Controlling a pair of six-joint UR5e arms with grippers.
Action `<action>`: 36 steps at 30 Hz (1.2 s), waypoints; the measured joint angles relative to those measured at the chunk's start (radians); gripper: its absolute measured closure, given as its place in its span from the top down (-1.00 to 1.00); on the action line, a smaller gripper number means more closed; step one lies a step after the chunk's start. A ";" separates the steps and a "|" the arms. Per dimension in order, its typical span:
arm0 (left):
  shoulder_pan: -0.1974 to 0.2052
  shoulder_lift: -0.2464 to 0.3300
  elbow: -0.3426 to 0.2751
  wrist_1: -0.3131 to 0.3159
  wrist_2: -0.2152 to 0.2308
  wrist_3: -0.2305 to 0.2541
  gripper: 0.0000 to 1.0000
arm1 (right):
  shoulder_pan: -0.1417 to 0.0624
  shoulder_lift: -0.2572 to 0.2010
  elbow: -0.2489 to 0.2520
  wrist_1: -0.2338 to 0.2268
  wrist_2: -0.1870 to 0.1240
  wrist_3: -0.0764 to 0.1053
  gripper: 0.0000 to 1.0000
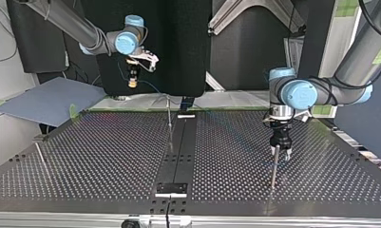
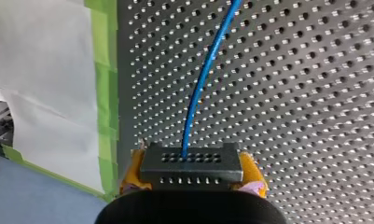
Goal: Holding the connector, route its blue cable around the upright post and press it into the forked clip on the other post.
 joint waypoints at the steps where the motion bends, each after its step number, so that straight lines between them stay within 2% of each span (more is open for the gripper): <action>1: 0.000 0.000 0.000 0.000 0.000 0.000 1.00 | -0.001 0.007 0.000 -0.007 0.000 0.001 -1.00; 10: -0.001 0.000 0.000 -0.002 0.000 0.000 1.00 | -0.005 0.084 0.000 -0.084 -0.004 0.012 -1.00; 17: 0.000 0.000 0.000 -0.003 -0.001 0.000 1.00 | -0.006 0.143 -0.005 -0.143 -0.049 0.015 -1.00; 23: 0.001 0.000 0.000 -0.002 -0.001 0.000 1.00 | 0.001 0.190 -0.019 -0.184 -0.059 0.012 -1.00; 31: 0.002 0.000 0.000 0.000 -0.003 0.001 1.00 | 0.003 0.249 -0.027 -0.190 -0.059 0.013 -1.00; 36: 0.002 0.000 0.000 0.000 -0.003 0.001 1.00 | 0.004 0.303 -0.031 -0.189 -0.056 0.012 -1.00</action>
